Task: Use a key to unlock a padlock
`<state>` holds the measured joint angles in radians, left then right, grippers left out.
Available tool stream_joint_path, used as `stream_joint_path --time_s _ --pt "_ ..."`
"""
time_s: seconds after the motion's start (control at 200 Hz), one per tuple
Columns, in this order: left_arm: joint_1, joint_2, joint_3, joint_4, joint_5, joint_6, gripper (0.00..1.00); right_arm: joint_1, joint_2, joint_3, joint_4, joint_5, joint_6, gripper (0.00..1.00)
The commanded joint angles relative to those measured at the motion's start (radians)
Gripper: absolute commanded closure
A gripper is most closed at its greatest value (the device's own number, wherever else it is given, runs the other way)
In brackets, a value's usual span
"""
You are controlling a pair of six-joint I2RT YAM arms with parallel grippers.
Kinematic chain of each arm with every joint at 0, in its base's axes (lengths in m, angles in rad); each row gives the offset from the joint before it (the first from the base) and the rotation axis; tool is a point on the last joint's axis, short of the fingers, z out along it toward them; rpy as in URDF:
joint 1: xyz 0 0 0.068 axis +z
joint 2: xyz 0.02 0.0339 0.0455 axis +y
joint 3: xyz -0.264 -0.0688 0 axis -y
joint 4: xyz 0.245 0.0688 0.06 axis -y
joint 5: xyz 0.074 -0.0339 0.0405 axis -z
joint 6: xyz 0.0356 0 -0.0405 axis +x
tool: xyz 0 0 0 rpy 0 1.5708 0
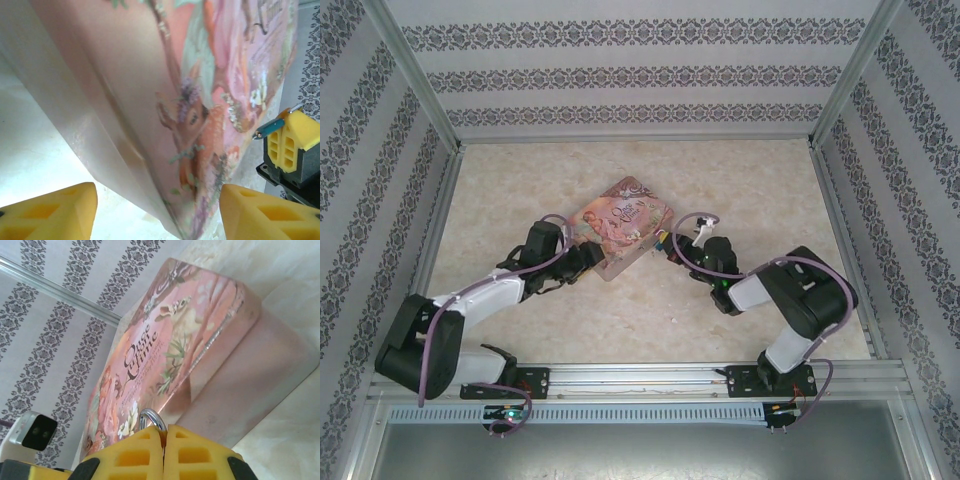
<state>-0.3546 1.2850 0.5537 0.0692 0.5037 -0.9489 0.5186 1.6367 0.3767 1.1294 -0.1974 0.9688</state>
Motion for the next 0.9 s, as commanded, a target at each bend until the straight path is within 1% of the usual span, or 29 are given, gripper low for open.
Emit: stream_joint_path --time_s 0.0,0.15,0.24,0.31,0.425,0.55,0.625,0.7,0.894 --pt "-0.009 -0.080 0.033 -0.098 -0.066 0.046 0.31 -0.007 -0.111 -0.008 -0.151 0.017 -0.095 1.00" --pt "-0.001 -0.201 0.033 -0.175 -0.156 0.097 0.26 -0.008 -0.278 0.010 -0.377 -0.007 -0.160 1.00" --pt "0.007 -0.282 0.018 -0.203 -0.209 0.116 0.24 -0.008 -0.372 0.053 -0.587 -0.065 -0.206 1.00" --pt "0.014 -0.346 0.006 -0.225 -0.245 0.137 0.20 -0.008 -0.436 0.087 -0.732 -0.109 -0.234 1.00" --pt "0.029 -0.443 -0.007 -0.272 -0.287 0.190 0.13 -0.008 -0.525 0.132 -0.942 -0.175 -0.278 1.00" --pt "0.041 -0.533 -0.012 -0.331 -0.346 0.244 0.06 -0.008 -0.577 0.189 -1.196 -0.237 -0.323 1.00" --pt "0.044 -0.574 -0.018 -0.350 -0.380 0.261 0.03 0.001 -0.597 0.197 -1.291 -0.262 -0.332 1.00" --pt "0.049 -0.602 -0.024 -0.360 -0.406 0.269 0.00 0.017 -0.619 0.191 -1.350 -0.270 -0.332 1.00" --pt "0.057 -0.601 -0.037 -0.349 -0.424 0.266 0.01 0.073 -0.655 0.149 -1.418 -0.240 -0.323 1.00"
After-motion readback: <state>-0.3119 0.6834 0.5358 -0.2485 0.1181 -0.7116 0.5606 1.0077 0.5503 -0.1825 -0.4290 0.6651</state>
